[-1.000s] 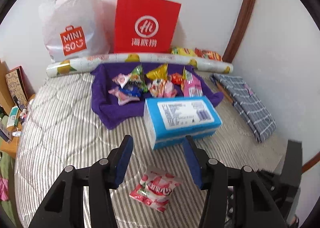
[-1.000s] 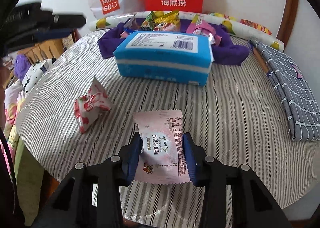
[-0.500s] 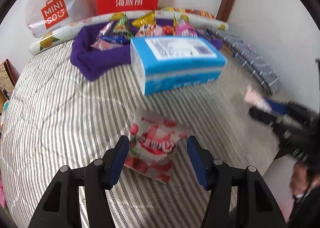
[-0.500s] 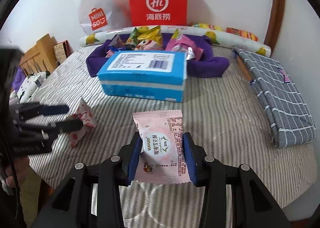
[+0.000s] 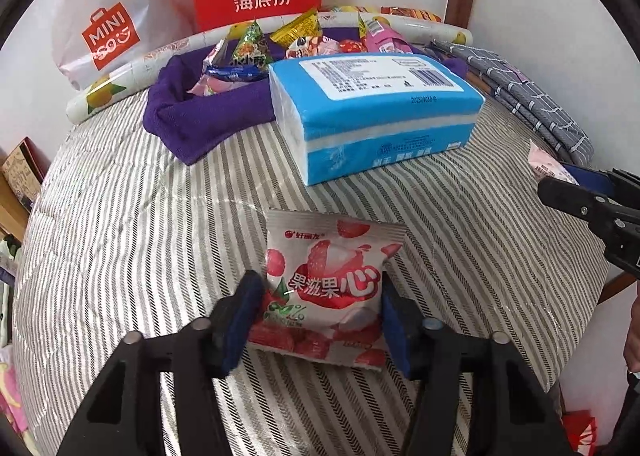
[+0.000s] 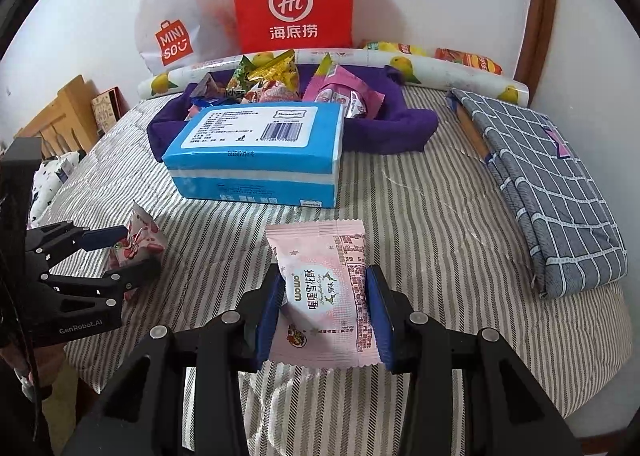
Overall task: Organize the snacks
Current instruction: 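Carry the pink candy and pink bag up over the purple towel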
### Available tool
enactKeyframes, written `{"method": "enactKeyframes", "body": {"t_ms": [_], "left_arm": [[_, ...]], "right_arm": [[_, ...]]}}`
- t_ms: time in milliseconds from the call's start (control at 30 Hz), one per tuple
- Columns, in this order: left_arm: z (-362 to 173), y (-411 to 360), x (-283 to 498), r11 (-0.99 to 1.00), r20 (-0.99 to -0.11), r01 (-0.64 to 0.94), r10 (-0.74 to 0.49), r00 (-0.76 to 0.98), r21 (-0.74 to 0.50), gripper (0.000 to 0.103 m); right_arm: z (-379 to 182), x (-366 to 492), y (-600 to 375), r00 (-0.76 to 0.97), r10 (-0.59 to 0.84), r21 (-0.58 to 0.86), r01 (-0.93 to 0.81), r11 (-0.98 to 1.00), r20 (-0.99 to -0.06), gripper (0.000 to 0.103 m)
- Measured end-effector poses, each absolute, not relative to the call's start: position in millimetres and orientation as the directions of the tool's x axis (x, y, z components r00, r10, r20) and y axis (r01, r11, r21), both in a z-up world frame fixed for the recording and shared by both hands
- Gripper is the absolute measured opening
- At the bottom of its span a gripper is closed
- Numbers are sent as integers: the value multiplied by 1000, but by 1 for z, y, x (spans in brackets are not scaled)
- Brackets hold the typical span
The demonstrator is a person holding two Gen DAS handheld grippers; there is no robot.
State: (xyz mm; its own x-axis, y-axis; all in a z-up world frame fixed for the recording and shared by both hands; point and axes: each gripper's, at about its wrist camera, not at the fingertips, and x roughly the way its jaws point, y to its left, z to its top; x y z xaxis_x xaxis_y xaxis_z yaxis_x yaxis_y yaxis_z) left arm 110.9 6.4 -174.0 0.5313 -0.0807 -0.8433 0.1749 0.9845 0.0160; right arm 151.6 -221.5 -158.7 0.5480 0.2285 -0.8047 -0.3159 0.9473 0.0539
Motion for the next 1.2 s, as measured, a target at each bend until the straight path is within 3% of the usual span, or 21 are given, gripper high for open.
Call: {"method": "enactKeyframes", "body": {"t_ms": [400,1200], "left_arm": [[-138,21,107,981,-806,167,-176,565,-97,50],[-58,20,159,976,-737,147,-215,640,-158,50]], "right_arm": [[-142,156,-210,568,256,62,-338,939,-782,41],[-70,203,-201,654,279,76,-322,944,-703,41]]}}
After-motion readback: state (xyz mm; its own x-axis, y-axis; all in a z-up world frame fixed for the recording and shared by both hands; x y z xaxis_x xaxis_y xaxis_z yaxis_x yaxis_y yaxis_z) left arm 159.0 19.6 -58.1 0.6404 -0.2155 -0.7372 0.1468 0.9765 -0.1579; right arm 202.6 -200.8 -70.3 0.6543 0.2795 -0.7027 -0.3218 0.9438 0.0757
